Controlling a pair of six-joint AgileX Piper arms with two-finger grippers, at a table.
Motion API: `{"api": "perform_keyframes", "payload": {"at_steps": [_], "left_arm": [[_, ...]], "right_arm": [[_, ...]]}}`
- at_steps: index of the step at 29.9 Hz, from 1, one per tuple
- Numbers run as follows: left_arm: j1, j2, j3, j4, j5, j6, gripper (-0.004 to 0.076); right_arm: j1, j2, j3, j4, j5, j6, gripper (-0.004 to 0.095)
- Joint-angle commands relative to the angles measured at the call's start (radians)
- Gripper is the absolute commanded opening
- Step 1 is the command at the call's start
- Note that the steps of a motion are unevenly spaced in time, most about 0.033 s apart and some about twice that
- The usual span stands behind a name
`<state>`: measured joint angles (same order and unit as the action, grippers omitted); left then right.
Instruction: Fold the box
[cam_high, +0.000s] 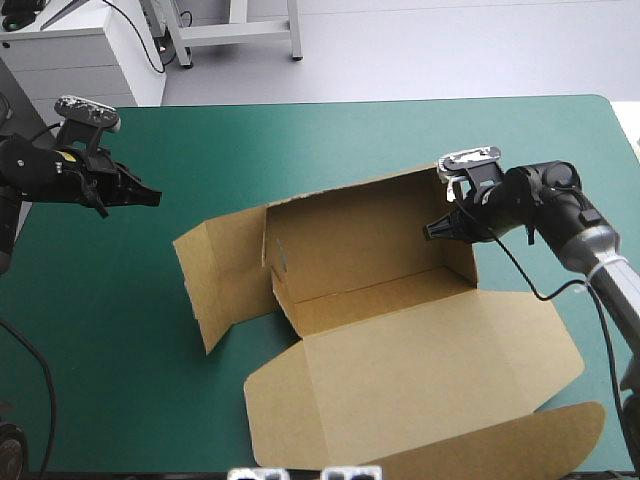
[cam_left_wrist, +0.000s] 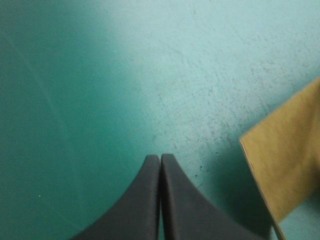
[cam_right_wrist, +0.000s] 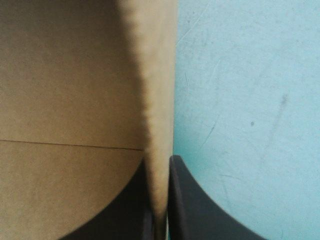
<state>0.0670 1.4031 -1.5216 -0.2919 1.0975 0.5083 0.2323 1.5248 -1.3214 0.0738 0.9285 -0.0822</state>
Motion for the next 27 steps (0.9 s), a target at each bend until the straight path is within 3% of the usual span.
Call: {"api": "perform_keyframes", "payload": {"at_steps": [1, 11, 14, 20, 22, 27], "left_arm": [[0.000, -0.041, -0.026, -0.033, -0.034, -0.003, -0.0009], [0.000, -0.045, -0.026, -0.070, -0.034, -0.003, -0.0009], [0.000, -0.045, -0.026, -0.075, -0.034, -0.003, -0.0009], [0.000, -0.045, -0.026, -0.075, -0.045, -0.003, -0.0009], [0.000, -0.045, -0.026, -0.075, -0.045, -0.003, -0.0009], [0.000, -0.045, -0.026, -0.075, -0.049, -0.003, -0.0009]], "right_arm": [[-0.001, 0.033, -0.099, 0.018, -0.029, 0.045, -0.0018], [-0.001, 0.229, -0.253, 0.009, 0.030, 0.082, 0.0009], [-0.001, 0.256, -0.296, 0.031, 0.037, 0.069, 0.0135], [-0.001, 0.256, -0.396, 0.036, 0.061, 0.021, 0.0584], [-0.001, 0.256, -0.446, 0.036, 0.109, -0.001, 0.0641], [-0.001, 0.256, -0.522, 0.004, 0.239, -0.041, 0.0630]]}}
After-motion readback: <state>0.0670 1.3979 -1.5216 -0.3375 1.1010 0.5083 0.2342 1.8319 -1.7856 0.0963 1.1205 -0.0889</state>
